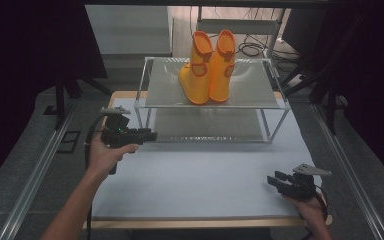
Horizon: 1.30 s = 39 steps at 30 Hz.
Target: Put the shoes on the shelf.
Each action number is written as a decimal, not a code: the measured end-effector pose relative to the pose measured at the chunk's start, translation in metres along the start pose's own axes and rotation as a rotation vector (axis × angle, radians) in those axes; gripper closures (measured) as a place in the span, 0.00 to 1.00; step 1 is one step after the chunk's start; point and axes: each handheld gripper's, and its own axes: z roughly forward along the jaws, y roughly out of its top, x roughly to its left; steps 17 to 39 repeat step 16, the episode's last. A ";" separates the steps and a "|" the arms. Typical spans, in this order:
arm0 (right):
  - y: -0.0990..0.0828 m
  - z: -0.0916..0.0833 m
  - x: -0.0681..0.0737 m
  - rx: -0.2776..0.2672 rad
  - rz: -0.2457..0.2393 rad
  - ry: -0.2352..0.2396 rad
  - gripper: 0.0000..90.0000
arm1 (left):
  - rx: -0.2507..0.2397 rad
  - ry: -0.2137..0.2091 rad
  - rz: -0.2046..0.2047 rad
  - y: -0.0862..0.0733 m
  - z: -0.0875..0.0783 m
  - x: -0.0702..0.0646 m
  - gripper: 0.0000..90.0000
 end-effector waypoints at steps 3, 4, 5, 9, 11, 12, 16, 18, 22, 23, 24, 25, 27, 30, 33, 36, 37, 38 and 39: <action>0.000 0.000 -0.001 -0.003 0.000 -0.002 0.60 | 0.008 -0.003 -0.007 -0.013 0.003 0.004 0.67; 0.000 0.000 -0.001 -0.002 0.003 -0.003 0.60 | 0.007 -0.001 -0.009 -0.017 0.004 0.005 0.67; 0.000 0.000 -0.001 -0.001 0.001 -0.003 0.60 | 0.008 -0.002 -0.006 -0.019 0.004 0.006 0.66; 0.001 0.000 0.000 -0.006 -0.001 -0.003 0.60 | 0.018 -0.002 -0.011 -0.025 0.009 0.009 0.64; 0.001 -0.001 0.001 -0.009 -0.004 -0.004 0.60 | 0.022 -0.002 -0.009 -0.024 0.011 0.008 0.62; 0.001 -0.001 0.002 -0.010 -0.003 -0.004 0.60 | 0.024 0.001 -0.004 -0.023 0.011 0.007 0.61; 0.002 -0.001 0.001 -0.015 -0.011 -0.007 0.60 | 0.034 0.013 0.008 -0.025 0.015 0.005 0.58; 0.002 -0.001 0.001 -0.015 -0.011 -0.007 0.60 | 0.034 0.013 0.008 -0.025 0.015 0.005 0.58; 0.002 -0.001 0.001 -0.015 -0.011 -0.007 0.60 | 0.034 0.013 0.008 -0.025 0.015 0.005 0.58; 0.002 -0.001 0.001 -0.015 -0.011 -0.007 0.60 | 0.034 0.013 0.008 -0.025 0.015 0.005 0.58; 0.002 -0.001 0.001 -0.015 -0.011 -0.007 0.60 | 0.034 0.013 0.008 -0.025 0.015 0.005 0.58; 0.002 -0.001 0.001 -0.015 -0.011 -0.007 0.60 | 0.034 0.013 0.008 -0.025 0.015 0.005 0.58; 0.002 -0.001 0.001 -0.015 -0.011 -0.007 0.60 | 0.034 0.013 0.008 -0.025 0.015 0.005 0.58; 0.002 -0.001 0.001 -0.015 -0.011 -0.007 0.60 | 0.034 0.013 0.008 -0.025 0.015 0.005 0.58; 0.002 -0.001 0.001 -0.015 -0.011 -0.007 0.60 | 0.034 0.013 0.008 -0.025 0.015 0.005 0.58; 0.002 -0.001 0.001 -0.015 -0.011 -0.007 0.60 | 0.034 0.013 0.008 -0.025 0.015 0.005 0.58; 0.002 -0.001 0.001 -0.015 -0.011 -0.007 0.60 | 0.034 0.013 0.008 -0.025 0.015 0.005 0.58; 0.002 -0.001 0.001 -0.015 -0.011 -0.007 0.60 | 0.034 0.013 0.008 -0.025 0.015 0.005 0.58; 0.002 -0.001 0.001 -0.015 -0.011 -0.007 0.60 | 0.034 0.013 0.008 -0.025 0.015 0.005 0.58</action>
